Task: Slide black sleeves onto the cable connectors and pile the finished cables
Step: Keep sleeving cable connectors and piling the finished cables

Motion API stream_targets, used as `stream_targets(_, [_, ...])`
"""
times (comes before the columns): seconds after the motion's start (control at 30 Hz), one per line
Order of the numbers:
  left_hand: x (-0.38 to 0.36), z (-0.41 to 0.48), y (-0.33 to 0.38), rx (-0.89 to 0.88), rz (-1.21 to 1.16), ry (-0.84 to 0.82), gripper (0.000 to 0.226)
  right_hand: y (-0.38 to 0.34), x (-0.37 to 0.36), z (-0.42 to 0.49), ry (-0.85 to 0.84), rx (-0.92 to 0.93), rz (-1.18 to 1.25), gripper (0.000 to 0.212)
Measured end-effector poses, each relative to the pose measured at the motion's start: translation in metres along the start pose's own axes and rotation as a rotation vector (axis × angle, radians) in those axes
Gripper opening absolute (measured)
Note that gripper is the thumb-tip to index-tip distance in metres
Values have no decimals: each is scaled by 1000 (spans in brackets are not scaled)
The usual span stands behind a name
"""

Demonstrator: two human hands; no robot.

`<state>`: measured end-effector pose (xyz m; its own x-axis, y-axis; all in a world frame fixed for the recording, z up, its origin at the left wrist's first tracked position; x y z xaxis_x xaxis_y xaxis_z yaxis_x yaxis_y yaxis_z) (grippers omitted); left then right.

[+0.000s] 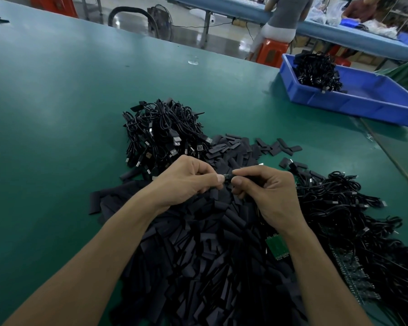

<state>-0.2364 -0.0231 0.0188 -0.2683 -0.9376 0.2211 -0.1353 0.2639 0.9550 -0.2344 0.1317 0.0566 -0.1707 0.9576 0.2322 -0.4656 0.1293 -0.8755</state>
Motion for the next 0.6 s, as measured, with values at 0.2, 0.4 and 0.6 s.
stream_targets(0.2, [2, -2, 0, -1, 10, -6, 25, 1, 2, -5, 59, 8, 93, 18])
stream_targets(0.4, [-1, -1, -2, 26, 0, -25, 26, -1, 5, -4, 45, 27, 78, 23])
stream_targets(0.6, [-2, 0, -3, 25, -6, -23, 27, 1, 2, -3, -1, 6, 60, 24])
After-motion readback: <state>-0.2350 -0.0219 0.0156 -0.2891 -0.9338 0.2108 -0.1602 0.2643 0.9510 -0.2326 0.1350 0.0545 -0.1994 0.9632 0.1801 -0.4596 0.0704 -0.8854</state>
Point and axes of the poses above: each hand's wrist, its own z-axis towards the middle knuckle, its own x-axis out of the back of the hand, y = z × x, the point moved 10 cm from there along z, towards the middle knuckle, and after that the axes turned 8 degrees about x, right-handed, at the moved point
